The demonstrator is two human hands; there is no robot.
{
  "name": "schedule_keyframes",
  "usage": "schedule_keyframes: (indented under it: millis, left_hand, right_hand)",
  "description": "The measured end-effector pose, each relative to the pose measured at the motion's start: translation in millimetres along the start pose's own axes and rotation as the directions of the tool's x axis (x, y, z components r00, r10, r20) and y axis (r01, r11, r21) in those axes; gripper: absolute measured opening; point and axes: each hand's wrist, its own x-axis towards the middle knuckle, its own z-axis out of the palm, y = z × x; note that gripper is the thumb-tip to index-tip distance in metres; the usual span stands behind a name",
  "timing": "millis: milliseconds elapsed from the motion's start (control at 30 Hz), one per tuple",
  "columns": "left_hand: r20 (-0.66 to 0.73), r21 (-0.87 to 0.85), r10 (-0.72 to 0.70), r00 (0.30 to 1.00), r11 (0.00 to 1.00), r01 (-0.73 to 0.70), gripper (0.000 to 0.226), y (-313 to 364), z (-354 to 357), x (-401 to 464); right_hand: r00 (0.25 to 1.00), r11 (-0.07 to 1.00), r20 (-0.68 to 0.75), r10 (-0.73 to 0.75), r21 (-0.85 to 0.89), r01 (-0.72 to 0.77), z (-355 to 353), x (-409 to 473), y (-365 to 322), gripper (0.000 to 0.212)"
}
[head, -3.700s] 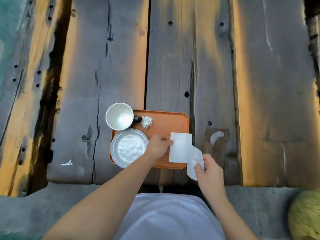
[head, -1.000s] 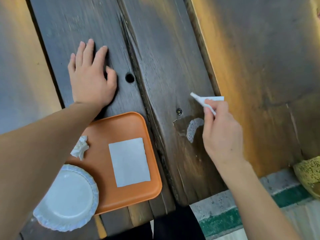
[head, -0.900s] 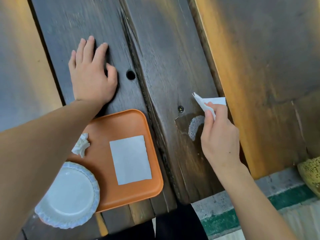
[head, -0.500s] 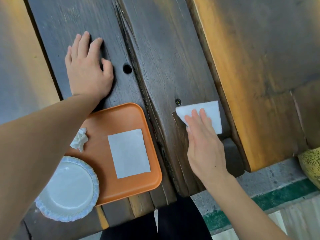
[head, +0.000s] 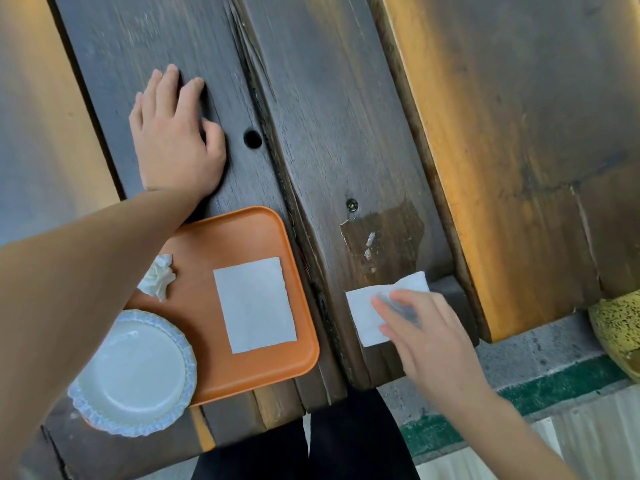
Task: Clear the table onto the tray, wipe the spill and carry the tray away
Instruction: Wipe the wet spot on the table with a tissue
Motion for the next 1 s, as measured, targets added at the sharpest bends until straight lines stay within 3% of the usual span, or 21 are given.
schedule_keyframes:
  millis: [200, 400, 467, 600, 700, 833, 900, 1000]
  left_hand:
    - [-0.006, 0.008, 0.002, 1.000, 1.000, -0.002, 0.056, -0.2, 1.3, 1.5]
    - [-0.012, 0.002, 0.002, 1.000, 1.000, -0.002, 0.056, 0.5, 1.8, 1.5]
    - [-0.018, -0.003, 0.004, 1.000, 1.000, -0.005, 0.056, 0.6, 1.5, 1.7]
    - [-0.005, -0.013, -0.002, 1.000, 1.000, 0.002, 0.056, 0.3, 1.5, 2.4]
    - [-0.004, -0.014, -0.004, 1.000, 1.000, 0.004, 0.056, 0.6, 1.4, 2.1]
    - [-0.005, -0.011, -0.002, 1.000, 1.000, 0.002, 0.056, 0.4, 2.0, 3.0]
    - [-0.006, -0.009, -0.003, 1.000, 1.000, 0.003, 0.057, 0.3, 2.2, 3.0]
    - [-0.007, -0.006, 0.003, 1.000, 1.000, -0.003, 0.057, 0.3, 2.6, 2.6]
  right_hand:
    - [0.988, 0.981, -0.071, -0.136, 0.129, 0.144, -17.8, 79.4, 31.8, 0.030]
    - [0.955, 0.987, -0.290, -0.065, 0.120, 0.104, -41.6, 209.0, 31.9, 0.022]
    - [0.951, 0.992, -0.303, -0.058, 0.093, 0.090, -44.6, 227.2, 24.6, 0.023]
    - [0.966, 0.983, -0.191, -0.176, 0.027, 0.184, -40.5, 199.0, 11.4, 0.036]
    - [0.964, 0.962, -0.003, -0.265, 0.068, 0.265, -30.2, 131.8, 2.5, 0.045]
    - [0.850, 0.886, 0.252, -0.463, 0.152, 0.437, -15.9, 24.6, 11.3, 0.039]
    - [0.803, 0.851, 0.284, -0.524, 0.134, 0.508, -10.7, -5.7, 25.5, 0.037]
    - [0.785, 0.811, 0.214, -0.581, 0.064, 0.582, -10.9, 10.2, 41.6, 0.042]
